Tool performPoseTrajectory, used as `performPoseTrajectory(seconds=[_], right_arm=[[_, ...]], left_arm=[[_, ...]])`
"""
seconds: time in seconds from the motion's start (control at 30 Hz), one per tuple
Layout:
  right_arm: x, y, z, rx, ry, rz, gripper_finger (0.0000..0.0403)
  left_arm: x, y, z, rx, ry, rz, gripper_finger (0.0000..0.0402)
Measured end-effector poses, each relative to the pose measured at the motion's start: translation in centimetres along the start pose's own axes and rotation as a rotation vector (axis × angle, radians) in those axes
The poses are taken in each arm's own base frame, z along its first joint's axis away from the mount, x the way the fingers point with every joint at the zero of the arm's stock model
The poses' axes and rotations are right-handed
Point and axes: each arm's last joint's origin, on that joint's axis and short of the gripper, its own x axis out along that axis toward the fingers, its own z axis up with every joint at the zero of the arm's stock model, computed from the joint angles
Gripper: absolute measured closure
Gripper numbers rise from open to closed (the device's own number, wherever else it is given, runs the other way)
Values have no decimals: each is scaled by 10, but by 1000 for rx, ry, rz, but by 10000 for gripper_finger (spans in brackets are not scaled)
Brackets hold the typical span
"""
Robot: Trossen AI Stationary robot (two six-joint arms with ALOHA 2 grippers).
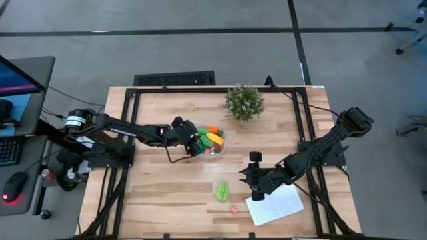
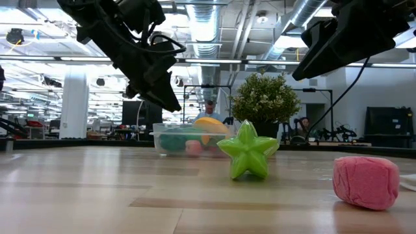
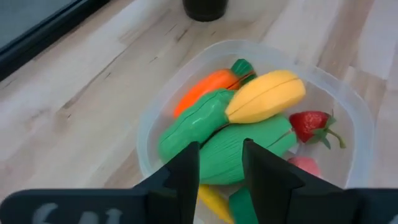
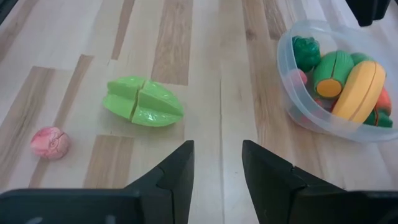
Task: Pick and placing Produce into tupperware
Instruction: Put the green starfruit into the transparent container
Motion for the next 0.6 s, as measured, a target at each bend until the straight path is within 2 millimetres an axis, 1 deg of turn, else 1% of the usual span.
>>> performPoseTrajectory(seconds=[0.07,0.13,0.33,0.47,0.6], right_arm=[[0,0,0,14,2,0,275],[0,0,0,22,2,0,275],[0,1,1,29,-4,23,275],[9,7,0,11,-8,65,275],[27,10,0,-20,-17,126,275]], left_arm=[[-1,-3,1,38,0,-52,285],[-4,-9,4,83,-19,-144,283],[-16,-36,4,249,-78,-463,283],[-27,-54,-4,345,-72,-586,283],[-39,-72,-15,406,-68,-647,284]])
